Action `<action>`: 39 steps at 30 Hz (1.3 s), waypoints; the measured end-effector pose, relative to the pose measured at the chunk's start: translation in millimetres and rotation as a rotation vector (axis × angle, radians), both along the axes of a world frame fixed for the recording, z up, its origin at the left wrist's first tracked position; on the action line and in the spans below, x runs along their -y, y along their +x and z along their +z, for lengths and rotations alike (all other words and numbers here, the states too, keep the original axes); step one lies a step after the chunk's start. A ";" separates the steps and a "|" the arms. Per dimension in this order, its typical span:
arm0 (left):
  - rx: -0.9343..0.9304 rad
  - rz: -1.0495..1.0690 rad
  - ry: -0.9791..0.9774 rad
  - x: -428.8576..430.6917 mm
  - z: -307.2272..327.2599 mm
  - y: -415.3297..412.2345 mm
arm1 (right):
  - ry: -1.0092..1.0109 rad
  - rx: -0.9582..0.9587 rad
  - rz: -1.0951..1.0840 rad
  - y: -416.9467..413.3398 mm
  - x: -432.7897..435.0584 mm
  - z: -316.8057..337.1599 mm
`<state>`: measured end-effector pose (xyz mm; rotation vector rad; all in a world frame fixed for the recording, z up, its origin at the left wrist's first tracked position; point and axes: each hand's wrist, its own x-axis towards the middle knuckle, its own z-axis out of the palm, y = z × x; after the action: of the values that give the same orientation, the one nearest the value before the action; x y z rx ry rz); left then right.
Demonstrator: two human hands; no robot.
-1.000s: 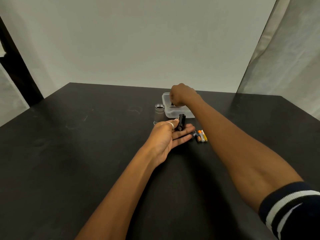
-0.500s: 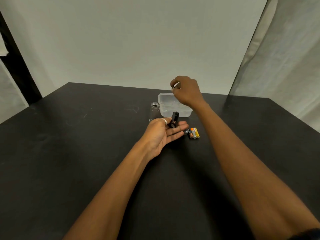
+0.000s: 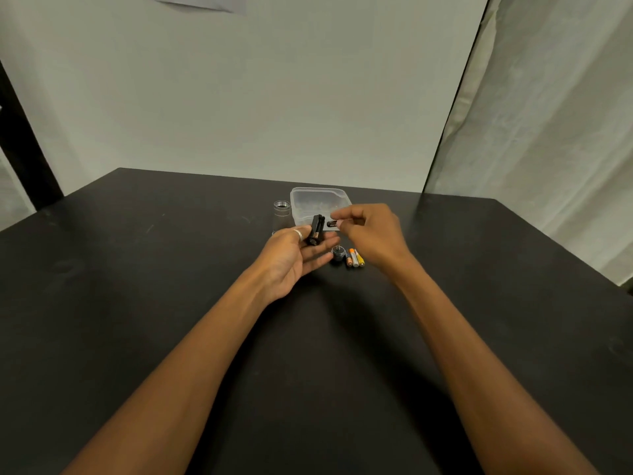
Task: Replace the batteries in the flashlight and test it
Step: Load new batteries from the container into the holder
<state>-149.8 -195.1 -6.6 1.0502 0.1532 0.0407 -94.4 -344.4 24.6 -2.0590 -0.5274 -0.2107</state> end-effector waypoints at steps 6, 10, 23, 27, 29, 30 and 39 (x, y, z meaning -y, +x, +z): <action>0.019 -0.008 -0.002 -4.5 -3.2 1.5 | 0.013 0.081 -0.010 -7.6 -10.7 1.0; 0.025 -0.009 0.007 -6.4 -5.1 3.3 | 0.093 0.143 -0.043 -7.9 -14.6 -3.0; 0.116 -0.042 -0.011 -3.3 -7.3 4.1 | 0.111 0.307 -0.094 -8.3 -25.3 -23.0; 0.137 -0.035 -0.017 -4.9 -9.1 5.7 | 0.074 0.358 -0.093 -6.4 -24.7 -31.3; 0.141 -0.031 -0.008 -5.3 -9.9 6.5 | 0.059 0.357 -0.077 -6.5 -24.0 -34.6; 0.144 -0.028 -0.010 -5.8 -9.9 6.8 | 0.051 0.354 -0.066 -6.6 -23.8 -35.1; 0.177 -0.077 -0.086 -7.9 -6.3 4.9 | 0.452 -0.197 0.185 -1.2 -13.6 -16.4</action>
<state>-144.9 -187.2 -12.9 0.9605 -0.0454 0.0563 -95.6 -330.8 8.2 -1.5617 -0.4933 -0.0125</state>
